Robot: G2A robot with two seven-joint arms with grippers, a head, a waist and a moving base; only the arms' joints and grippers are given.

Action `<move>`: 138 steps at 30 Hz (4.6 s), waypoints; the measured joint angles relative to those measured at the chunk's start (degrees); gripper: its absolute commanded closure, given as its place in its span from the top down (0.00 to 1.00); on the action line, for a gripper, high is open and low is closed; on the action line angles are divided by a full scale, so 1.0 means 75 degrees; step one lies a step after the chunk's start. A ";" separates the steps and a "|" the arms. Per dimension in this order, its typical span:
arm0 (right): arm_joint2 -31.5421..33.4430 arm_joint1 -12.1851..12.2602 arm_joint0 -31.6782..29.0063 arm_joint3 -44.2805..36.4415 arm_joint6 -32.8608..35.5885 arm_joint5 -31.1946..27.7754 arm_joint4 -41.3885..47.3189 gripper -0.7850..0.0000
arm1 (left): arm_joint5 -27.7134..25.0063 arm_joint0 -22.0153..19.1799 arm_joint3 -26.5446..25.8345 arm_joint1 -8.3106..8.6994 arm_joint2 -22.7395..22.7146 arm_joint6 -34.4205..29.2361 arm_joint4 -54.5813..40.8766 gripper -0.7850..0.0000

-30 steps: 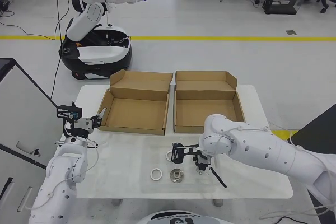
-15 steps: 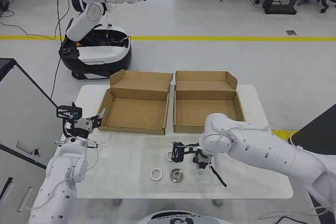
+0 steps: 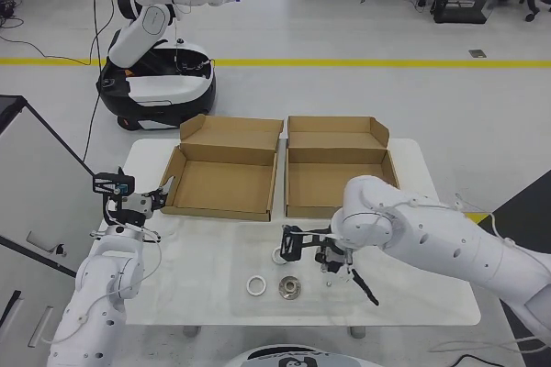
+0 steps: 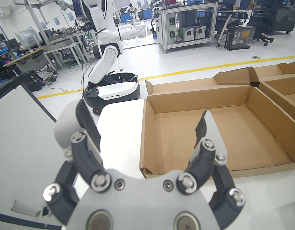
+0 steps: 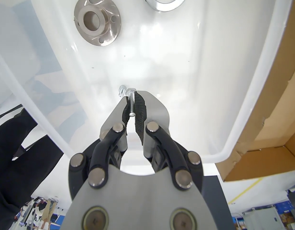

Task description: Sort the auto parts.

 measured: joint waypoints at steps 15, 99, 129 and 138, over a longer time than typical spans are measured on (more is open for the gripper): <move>0.1000 0.0973 -0.0257 -0.0391 -0.1117 -0.1114 0.1331 0.00 | 0.0000 0.0000 0.0000 0.0000 0.0000 0.0000 0.0000 1.00; 0.1582 0.2523 -0.1008 -0.0574 -0.9224 -0.5564 0.3726 0.00 | 0.0000 0.0000 0.0000 0.0000 0.0000 0.0000 0.0000 1.00; 0.2677 0.1810 -0.0813 0.0403 -0.5564 -0.5564 0.7921 0.00 | 0.0000 0.0000 0.0000 0.0000 0.0000 0.0000 0.0000 1.00; 0.2677 0.1810 -0.0813 0.0403 -0.5564 -0.5564 0.7921 0.00 | 0.0000 0.0000 0.0000 0.0000 0.0000 0.0000 0.0000 1.00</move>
